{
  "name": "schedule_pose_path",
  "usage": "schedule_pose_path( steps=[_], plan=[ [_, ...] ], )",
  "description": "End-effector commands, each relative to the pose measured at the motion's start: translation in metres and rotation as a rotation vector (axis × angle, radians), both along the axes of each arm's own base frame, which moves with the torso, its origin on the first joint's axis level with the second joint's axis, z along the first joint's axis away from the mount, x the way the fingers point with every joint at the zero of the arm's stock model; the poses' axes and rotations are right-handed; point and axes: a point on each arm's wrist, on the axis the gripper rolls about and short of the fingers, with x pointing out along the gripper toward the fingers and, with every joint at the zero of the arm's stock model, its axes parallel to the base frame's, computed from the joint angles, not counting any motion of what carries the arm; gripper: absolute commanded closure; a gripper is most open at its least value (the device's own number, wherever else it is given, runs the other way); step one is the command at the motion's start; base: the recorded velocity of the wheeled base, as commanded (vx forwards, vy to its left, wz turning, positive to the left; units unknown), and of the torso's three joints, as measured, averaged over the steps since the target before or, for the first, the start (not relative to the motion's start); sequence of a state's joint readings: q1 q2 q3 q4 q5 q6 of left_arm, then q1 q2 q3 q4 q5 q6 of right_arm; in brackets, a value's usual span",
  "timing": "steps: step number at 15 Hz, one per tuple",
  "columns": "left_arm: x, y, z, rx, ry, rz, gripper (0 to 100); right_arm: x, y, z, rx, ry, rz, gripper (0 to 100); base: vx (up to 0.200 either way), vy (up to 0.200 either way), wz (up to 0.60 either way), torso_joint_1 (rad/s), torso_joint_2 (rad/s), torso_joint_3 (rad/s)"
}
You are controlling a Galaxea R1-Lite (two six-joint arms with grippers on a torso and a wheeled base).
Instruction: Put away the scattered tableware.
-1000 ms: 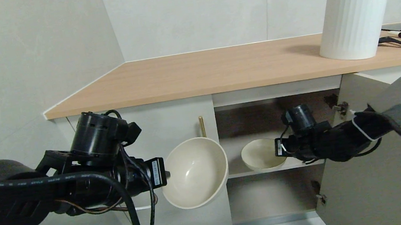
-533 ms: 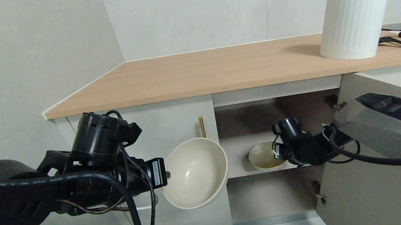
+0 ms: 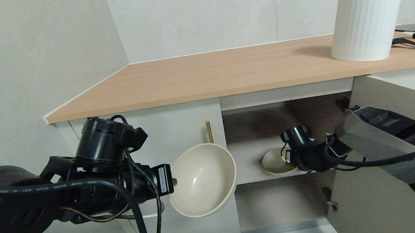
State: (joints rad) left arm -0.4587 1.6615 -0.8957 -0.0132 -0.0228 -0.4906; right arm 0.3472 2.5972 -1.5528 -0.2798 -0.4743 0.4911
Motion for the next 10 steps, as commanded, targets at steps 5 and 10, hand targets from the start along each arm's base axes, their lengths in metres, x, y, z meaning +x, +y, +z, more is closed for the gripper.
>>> schedule_pose_path(
  steps=[5, 10],
  plan=[
    [0.0, 0.0, -0.001, 0.001, 0.003, 0.0, 100, 0.019, -0.004, -0.011, -0.005, -0.015, -0.041, 100, 0.0, 0.0, 0.0, 0.0, 0.0, 0.0],
    [0.0, 0.0, -0.001, 0.0, 0.003, 0.001, 100, 0.025, -0.004, -0.008, 0.011, -0.042, -0.055, 100, 0.0, 0.0, 0.0, 0.0, 0.0, 0.0]
  ],
)
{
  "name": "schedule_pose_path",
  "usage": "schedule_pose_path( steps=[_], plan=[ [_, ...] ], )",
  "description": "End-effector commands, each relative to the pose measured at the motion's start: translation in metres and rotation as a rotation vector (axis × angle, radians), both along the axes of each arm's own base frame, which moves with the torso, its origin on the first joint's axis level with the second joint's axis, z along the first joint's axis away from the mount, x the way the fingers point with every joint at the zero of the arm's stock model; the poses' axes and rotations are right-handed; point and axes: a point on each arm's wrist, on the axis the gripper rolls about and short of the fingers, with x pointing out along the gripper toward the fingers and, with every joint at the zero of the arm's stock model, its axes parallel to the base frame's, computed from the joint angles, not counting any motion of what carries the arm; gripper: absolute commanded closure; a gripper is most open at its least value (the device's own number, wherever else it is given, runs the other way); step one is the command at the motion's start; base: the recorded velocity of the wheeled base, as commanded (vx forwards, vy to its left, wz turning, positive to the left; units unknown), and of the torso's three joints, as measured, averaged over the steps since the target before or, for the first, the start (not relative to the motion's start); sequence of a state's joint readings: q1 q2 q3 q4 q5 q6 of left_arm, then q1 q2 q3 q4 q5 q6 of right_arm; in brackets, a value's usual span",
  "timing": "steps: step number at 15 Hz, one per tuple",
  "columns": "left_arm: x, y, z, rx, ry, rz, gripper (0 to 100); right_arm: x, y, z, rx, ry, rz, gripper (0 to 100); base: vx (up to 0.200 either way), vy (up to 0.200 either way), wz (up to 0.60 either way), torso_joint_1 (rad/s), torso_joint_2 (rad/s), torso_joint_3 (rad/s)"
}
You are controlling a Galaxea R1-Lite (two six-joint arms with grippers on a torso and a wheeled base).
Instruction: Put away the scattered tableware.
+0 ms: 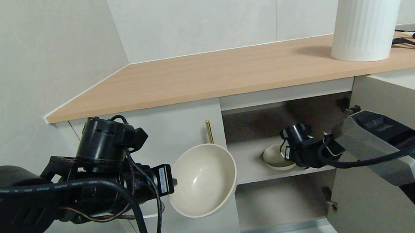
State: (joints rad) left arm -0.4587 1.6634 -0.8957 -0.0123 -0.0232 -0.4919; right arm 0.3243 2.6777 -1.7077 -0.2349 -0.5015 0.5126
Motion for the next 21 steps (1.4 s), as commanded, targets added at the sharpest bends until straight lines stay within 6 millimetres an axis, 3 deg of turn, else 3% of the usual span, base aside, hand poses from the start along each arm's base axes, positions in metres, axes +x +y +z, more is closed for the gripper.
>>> schedule_pose_path(
  steps=[1, 2, 3, 8, 9, 12, 15, 19, 21],
  plan=[
    [0.0, 0.0, 0.0, 0.0, 0.0, 0.001, 100, 0.003, 0.0, -0.002, -0.002, -0.007, -0.005, 100, 0.0, 0.0, 0.0, 0.0, 0.0, 0.0],
    [0.0, 0.0, -0.001, 0.001, 0.002, 0.001, 100, 0.005, 0.001, 0.0, -0.008, -0.013, -0.013, 100, 0.0, 0.0, 0.0, 0.0, 0.0, 0.0],
    [0.0, 0.0, -0.001, 0.0, 0.003, 0.002, 100, 0.006, 0.001, 0.001, -0.011, -0.004, -0.013, 0, 0.0, 0.0, 0.0, 0.0, 0.0, 0.0],
    [0.001, -0.001, -0.002, 0.001, 0.006, 0.002, 100, 0.007, 0.0, 0.006, 0.006, -0.016, -0.027, 0, 0.0, 0.0, 0.0, 0.0, 0.0, 0.0],
    [0.002, -0.001, -0.002, 0.002, 0.004, 0.001, 100, 0.006, 0.0, 0.012, 0.015, -0.024, -0.032, 0, 0.0, 0.0, 0.0, 0.0, 0.0, 0.0],
    [0.008, -0.008, -0.008, 0.011, 0.02, -0.012, 100, -0.018, -0.001, 0.059, 0.068, -0.003, -0.04, 0, 0.0, 0.0, 0.0, 0.0, 0.0, 0.0],
    [0.015, -0.024, -0.031, 0.104, 0.059, -0.001, 100, -0.086, 0.017, 0.12, 0.215, 0.103, 0.212, 0, 0.0, 0.0, 0.0, 0.0, 0.0, 0.0],
    [0.014, -0.043, -0.056, 0.185, 0.104, -0.023, 100, -0.164, 0.041, 0.168, 0.221, 0.121, 0.504, 0, 0.0, 0.0, 0.0, 0.0, 0.0, 0.0],
    [0.013, -0.047, -0.061, 0.204, 0.114, -0.028, 100, -0.19, 0.05, 0.181, 0.25, 0.119, 0.598, 0, 0.0, 0.0, 0.0, 0.0, 0.0, 0.0]
  ],
)
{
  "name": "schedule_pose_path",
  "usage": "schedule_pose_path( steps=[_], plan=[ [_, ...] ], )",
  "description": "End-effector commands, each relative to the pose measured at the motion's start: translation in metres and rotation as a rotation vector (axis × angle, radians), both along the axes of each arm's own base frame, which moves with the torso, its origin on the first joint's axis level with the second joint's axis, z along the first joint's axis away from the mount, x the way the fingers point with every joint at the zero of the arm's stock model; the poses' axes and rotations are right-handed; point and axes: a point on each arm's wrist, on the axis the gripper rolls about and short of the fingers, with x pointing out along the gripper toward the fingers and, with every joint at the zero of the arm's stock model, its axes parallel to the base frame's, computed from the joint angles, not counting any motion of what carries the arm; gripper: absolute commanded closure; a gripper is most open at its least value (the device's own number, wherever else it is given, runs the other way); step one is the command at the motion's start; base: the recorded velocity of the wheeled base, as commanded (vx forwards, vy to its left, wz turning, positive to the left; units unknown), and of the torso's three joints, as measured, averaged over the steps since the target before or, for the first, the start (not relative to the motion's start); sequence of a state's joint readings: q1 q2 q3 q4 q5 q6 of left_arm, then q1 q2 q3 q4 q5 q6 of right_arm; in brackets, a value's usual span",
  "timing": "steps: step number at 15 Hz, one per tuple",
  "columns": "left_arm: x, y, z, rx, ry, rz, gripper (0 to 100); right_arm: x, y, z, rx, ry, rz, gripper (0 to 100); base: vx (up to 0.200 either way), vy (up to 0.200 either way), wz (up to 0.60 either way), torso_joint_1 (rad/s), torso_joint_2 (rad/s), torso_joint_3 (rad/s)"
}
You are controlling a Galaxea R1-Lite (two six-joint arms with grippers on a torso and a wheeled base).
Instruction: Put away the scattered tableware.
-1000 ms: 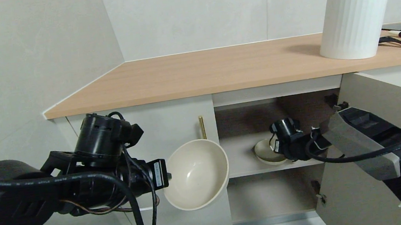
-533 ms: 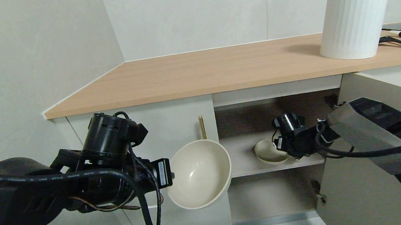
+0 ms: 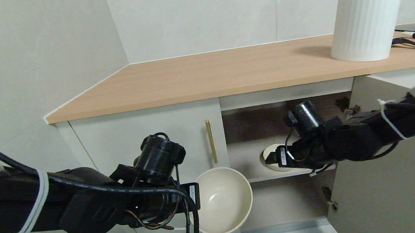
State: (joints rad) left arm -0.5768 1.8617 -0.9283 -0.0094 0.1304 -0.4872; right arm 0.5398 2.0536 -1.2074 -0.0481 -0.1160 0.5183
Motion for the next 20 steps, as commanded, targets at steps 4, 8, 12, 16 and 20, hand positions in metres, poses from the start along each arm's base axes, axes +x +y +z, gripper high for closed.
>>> schedule_pose_path(
  steps=[4, 8, 12, 16, 20],
  plan=[
    [-0.002, -0.008, -0.01, 0.025, 0.034, -0.022, 100, -0.094, 0.029, 0.044, 0.044, -0.049, 0.318, 0, 0.0, 0.0, 0.0, 0.0, 0.0, 0.0],
    [-0.008, -0.013, -0.01, 0.034, 0.037, -0.043, 100, -0.101, 0.053, 0.013, -0.014, 0.017, 0.375, 0, 0.0, 0.0, 0.0, 0.0, 0.0, 0.0],
    [-0.011, -0.015, -0.009, 0.036, 0.034, -0.052, 100, -0.093, 0.062, -0.007, -0.047, 0.046, 0.362, 0, 0.0, 0.0, 0.0, 0.0, 0.0, 0.0],
    [-0.012, -0.016, -0.008, 0.052, 0.021, -0.043, 100, -0.091, 0.064, -0.01, -0.043, 0.048, 0.358, 100, 0.0, 0.0, 0.0, 0.0, 0.0, 0.0],
    [-0.012, -0.016, -0.008, 0.05, 0.02, -0.042, 100, -0.091, 0.064, -0.008, -0.037, 0.043, 0.357, 100, 0.0, 0.0, 0.0, 0.0, 0.0, 0.0]
  ],
)
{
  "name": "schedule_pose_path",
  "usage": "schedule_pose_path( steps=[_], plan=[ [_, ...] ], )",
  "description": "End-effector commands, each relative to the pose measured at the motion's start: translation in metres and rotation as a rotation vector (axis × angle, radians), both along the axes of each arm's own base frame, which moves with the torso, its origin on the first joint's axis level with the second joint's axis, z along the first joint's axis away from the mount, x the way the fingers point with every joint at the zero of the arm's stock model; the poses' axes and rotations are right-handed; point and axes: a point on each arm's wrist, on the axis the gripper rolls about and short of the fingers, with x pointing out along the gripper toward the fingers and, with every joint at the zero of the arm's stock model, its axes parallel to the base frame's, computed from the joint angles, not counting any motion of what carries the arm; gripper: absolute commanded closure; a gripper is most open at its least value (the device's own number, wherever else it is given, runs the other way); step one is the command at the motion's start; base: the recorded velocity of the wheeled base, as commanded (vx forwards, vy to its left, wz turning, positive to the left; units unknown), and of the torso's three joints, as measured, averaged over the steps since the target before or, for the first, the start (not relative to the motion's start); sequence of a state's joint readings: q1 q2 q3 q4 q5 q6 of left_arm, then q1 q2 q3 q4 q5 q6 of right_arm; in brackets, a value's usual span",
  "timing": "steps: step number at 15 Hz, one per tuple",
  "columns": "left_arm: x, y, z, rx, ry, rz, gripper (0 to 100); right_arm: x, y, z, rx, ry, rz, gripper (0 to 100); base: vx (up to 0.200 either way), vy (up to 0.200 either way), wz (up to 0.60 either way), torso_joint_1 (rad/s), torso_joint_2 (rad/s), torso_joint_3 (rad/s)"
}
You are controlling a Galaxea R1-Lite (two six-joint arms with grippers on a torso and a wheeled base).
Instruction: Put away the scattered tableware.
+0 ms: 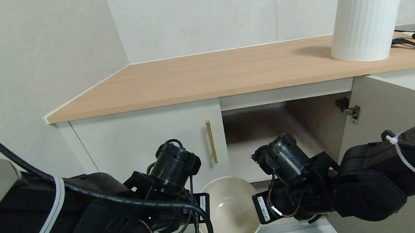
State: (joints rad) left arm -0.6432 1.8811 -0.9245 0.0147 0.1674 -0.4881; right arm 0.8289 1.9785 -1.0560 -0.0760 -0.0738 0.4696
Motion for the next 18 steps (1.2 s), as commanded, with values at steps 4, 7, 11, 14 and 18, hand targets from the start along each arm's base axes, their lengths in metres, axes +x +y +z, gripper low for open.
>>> schedule_pose_path(
  steps=[4, 7, 11, 14, 18],
  plan=[
    [0.0, 0.0, 0.001, -0.001, -0.002, 0.002, 100, 0.0, 0.001, -0.003, -0.008, 0.006, 0.002, 100, 0.0, 0.0, 0.0, 0.0, 0.0, 0.0],
    [0.0, 0.001, 0.001, 0.015, -0.014, 0.014, 0, 0.0, 0.001, -0.003, -0.01, 0.006, 0.004, 100, 0.0, 0.0, 0.0, 0.0, 0.0, 0.0],
    [0.001, 0.0, 0.002, 0.01, -0.022, 0.018, 0, 0.0, 0.001, -0.004, -0.012, 0.008, 0.004, 100, 0.0, 0.0, 0.0, 0.0, 0.0, 0.0],
    [0.0, 0.001, 0.008, -0.007, -0.039, 0.022, 0, 0.005, 0.003, -0.012, -0.042, 0.002, -0.024, 100, 0.0, 0.0, 0.0, 0.0, 0.0, 0.0],
    [-0.004, 0.005, 0.021, -0.036, -0.072, 0.028, 0, 0.047, -0.017, -0.035, -0.09, -0.009, -0.2, 100, 0.0, 0.0, 0.0, 0.0, 0.0, 0.0]
  ],
)
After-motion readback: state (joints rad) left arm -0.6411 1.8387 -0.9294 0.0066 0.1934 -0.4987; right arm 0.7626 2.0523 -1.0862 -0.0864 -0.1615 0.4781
